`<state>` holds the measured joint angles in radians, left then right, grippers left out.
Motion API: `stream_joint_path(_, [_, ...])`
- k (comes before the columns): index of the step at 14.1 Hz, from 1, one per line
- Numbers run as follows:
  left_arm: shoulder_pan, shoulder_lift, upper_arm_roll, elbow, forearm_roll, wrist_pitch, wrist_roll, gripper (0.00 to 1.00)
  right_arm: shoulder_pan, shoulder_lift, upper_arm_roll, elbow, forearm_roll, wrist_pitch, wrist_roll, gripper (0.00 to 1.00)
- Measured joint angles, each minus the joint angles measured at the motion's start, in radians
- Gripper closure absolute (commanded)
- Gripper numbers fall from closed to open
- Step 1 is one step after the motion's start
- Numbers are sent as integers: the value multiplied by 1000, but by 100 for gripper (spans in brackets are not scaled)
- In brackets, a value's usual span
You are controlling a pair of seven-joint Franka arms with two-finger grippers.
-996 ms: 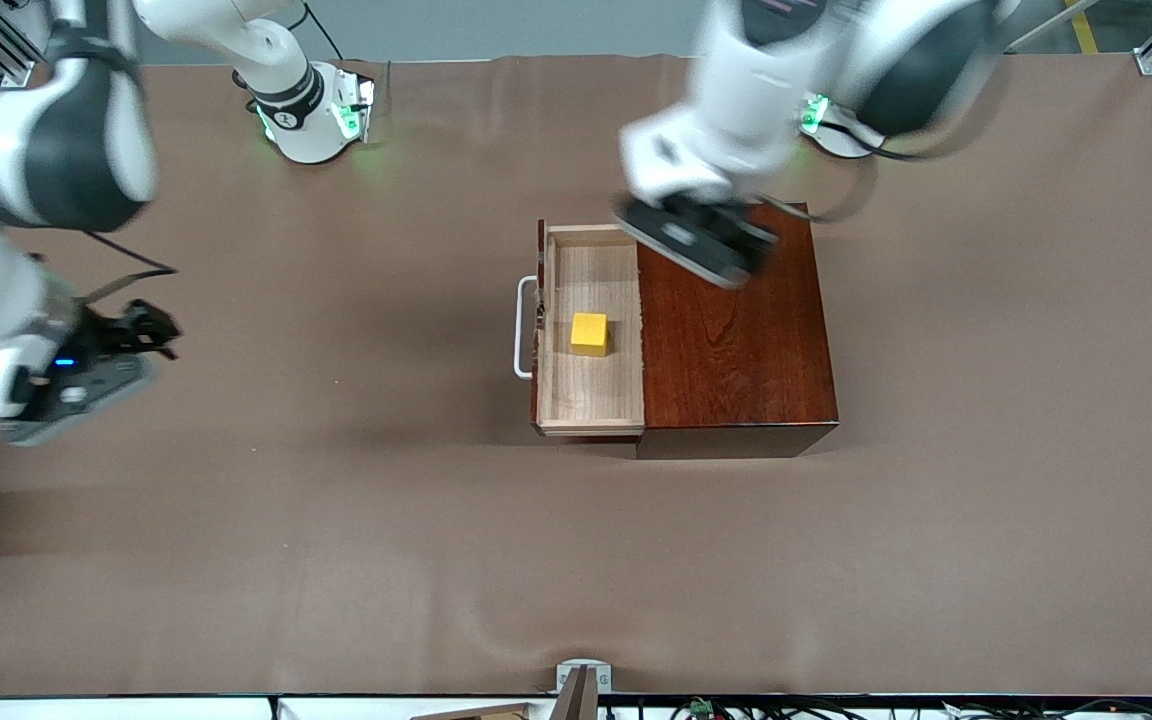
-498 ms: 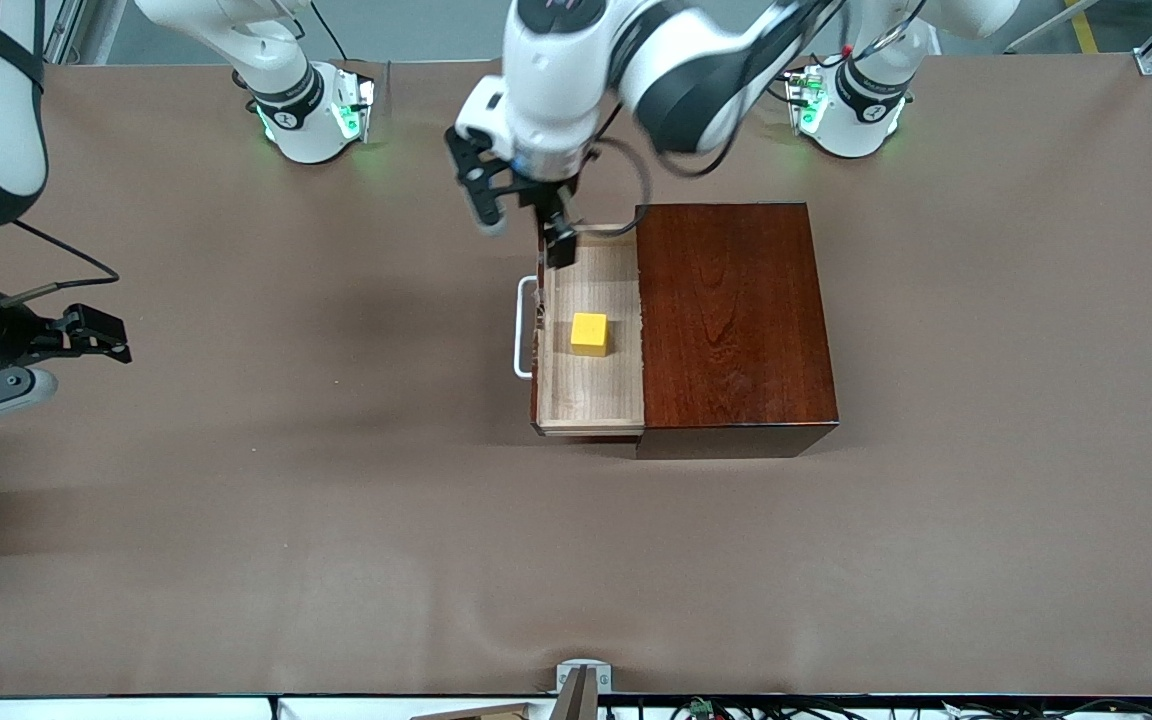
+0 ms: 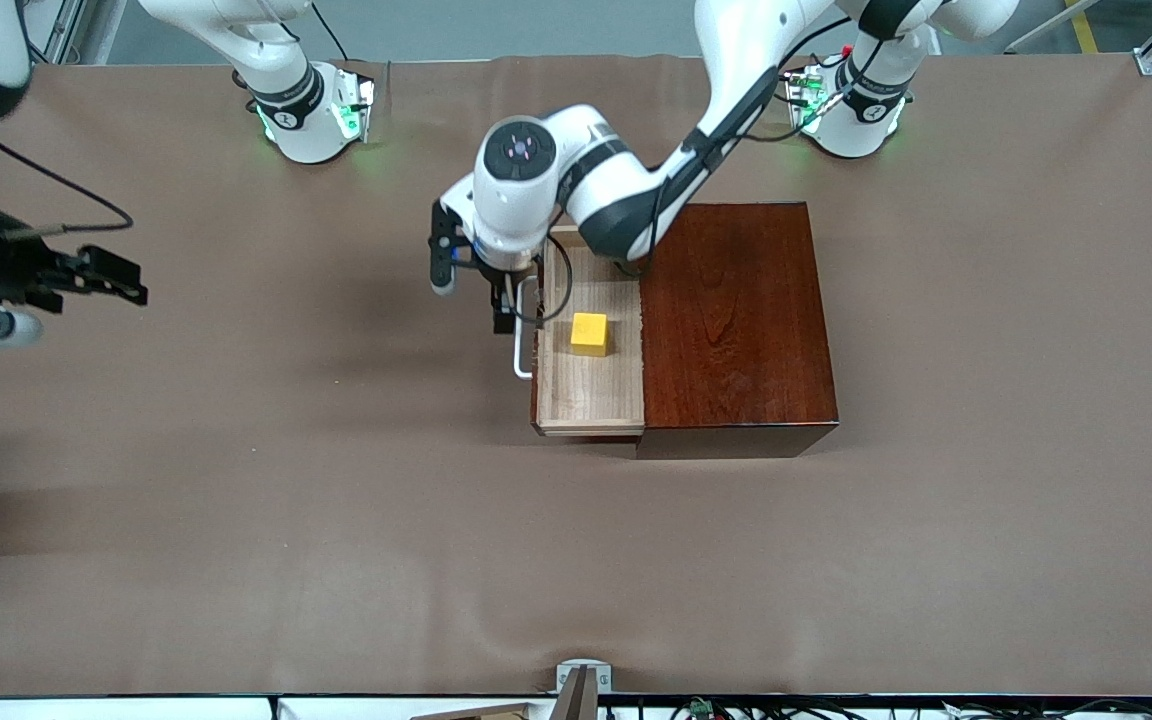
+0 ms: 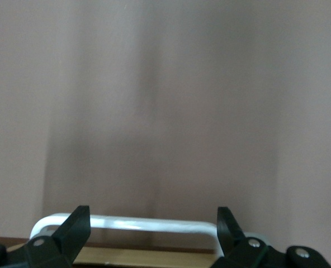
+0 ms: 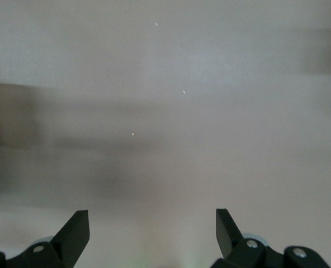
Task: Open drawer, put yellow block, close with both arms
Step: 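Move the left gripper down to the drawer handle while the right gripper retracts, then push the drawer shut into the box with the left gripper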
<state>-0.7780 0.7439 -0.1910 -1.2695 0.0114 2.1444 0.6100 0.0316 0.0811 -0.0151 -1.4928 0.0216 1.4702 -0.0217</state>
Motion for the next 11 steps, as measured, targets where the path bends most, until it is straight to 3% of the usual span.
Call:
stream_joint_path(6, [-1, 9, 30, 8, 57, -31, 27, 0, -26, -79, 10, -20, 0, -57, 90, 0])
stream_joint_path(11, [-2, 9, 51, 37, 82, -157, 27, 0, -27, -79, 16, -23, 0, -48, 91, 0])
